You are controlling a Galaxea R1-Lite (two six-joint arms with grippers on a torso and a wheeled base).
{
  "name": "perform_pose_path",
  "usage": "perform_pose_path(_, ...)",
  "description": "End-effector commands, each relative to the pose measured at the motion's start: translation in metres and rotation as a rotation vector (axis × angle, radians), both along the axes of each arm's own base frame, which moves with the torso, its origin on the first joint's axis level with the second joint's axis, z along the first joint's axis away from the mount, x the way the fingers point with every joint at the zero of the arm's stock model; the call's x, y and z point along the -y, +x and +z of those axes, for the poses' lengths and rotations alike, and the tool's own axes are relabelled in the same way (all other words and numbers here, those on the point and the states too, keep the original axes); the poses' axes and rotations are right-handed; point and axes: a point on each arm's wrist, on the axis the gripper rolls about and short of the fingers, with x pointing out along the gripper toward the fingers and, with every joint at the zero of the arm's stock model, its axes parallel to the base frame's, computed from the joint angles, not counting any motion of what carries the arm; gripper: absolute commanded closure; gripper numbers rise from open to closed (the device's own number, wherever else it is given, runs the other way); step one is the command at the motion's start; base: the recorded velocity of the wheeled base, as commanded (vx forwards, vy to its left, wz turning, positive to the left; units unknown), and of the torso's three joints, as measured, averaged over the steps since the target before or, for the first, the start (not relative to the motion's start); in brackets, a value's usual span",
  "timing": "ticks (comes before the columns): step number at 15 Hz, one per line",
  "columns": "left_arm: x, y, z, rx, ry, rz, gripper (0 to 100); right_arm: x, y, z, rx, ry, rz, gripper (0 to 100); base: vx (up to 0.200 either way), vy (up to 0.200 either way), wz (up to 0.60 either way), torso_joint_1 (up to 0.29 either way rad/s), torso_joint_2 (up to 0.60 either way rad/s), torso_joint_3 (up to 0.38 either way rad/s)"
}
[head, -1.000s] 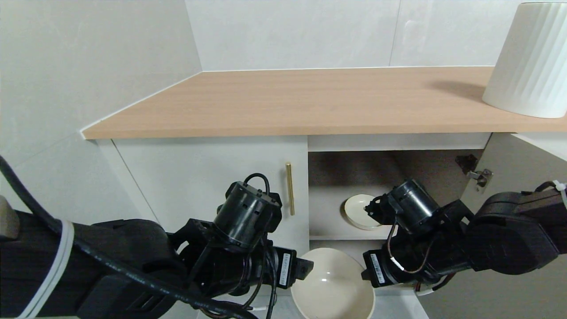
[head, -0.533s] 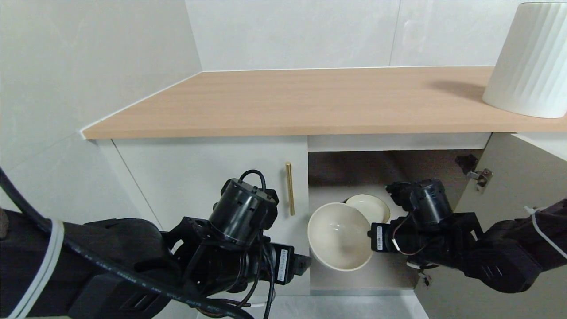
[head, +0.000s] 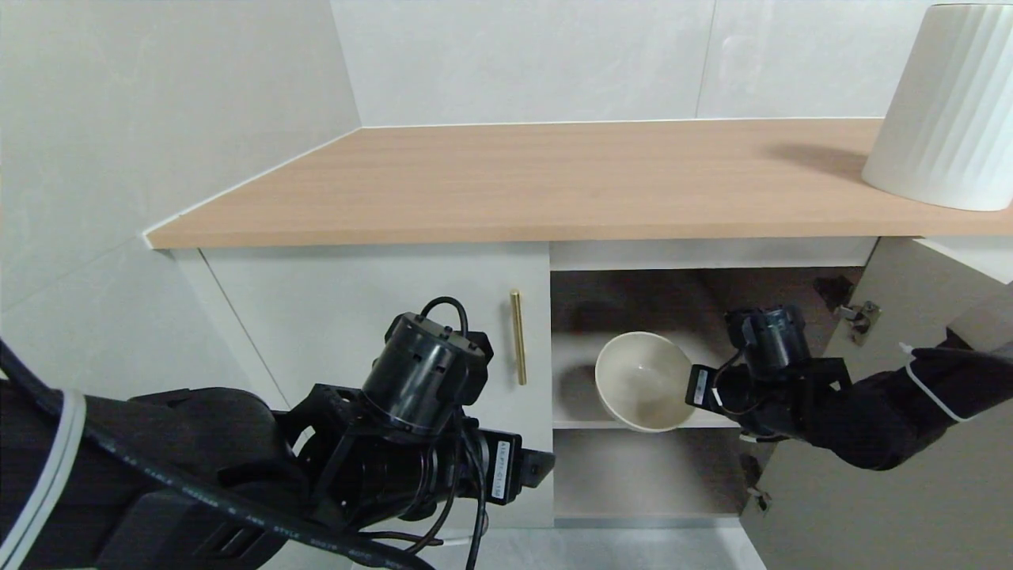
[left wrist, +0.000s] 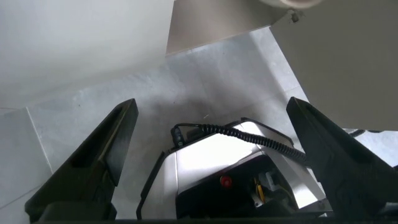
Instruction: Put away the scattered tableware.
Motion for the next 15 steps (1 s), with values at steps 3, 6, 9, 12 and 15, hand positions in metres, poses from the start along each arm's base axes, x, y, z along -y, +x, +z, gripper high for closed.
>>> perform_pose_path(3, 0.0, 0.0, 0.002, 0.004, -0.004, 0.001, 0, 0.007, 0.024, -0.011, 0.009, -0.026, -0.09, 100, 0.0, 0.0, 0.0, 0.0, 0.0, 0.0)
perform_pose_path(6, -0.001, -0.001, 0.003, 0.009, -0.009, 0.001, 0, 0.015, 0.034, -0.018, 0.006, -0.035, -0.128, 100, 0.0, 0.0, 0.0, 0.0, 0.0, 0.0)
perform_pose_path(9, -0.001, -0.001, 0.004, 0.011, -0.011, 0.001, 0, 0.022, 0.045, -0.023, 0.008, -0.036, -0.163, 100, 0.0, 0.0, 0.0, 0.0, 0.0, 0.0)
perform_pose_path(12, -0.001, -0.001, 0.004, 0.011, -0.011, 0.001, 0, 0.022, 0.051, -0.026, 0.015, -0.038, -0.183, 100, 0.0, 0.0, 0.0, 0.0, 0.0, 0.0)
perform_pose_path(15, -0.001, -0.001, 0.004, 0.011, -0.011, 0.001, 0, 0.022, 0.057, -0.028, 0.02, -0.043, -0.193, 100, 0.0, 0.0, 0.0, 0.0, 0.0, 0.0)
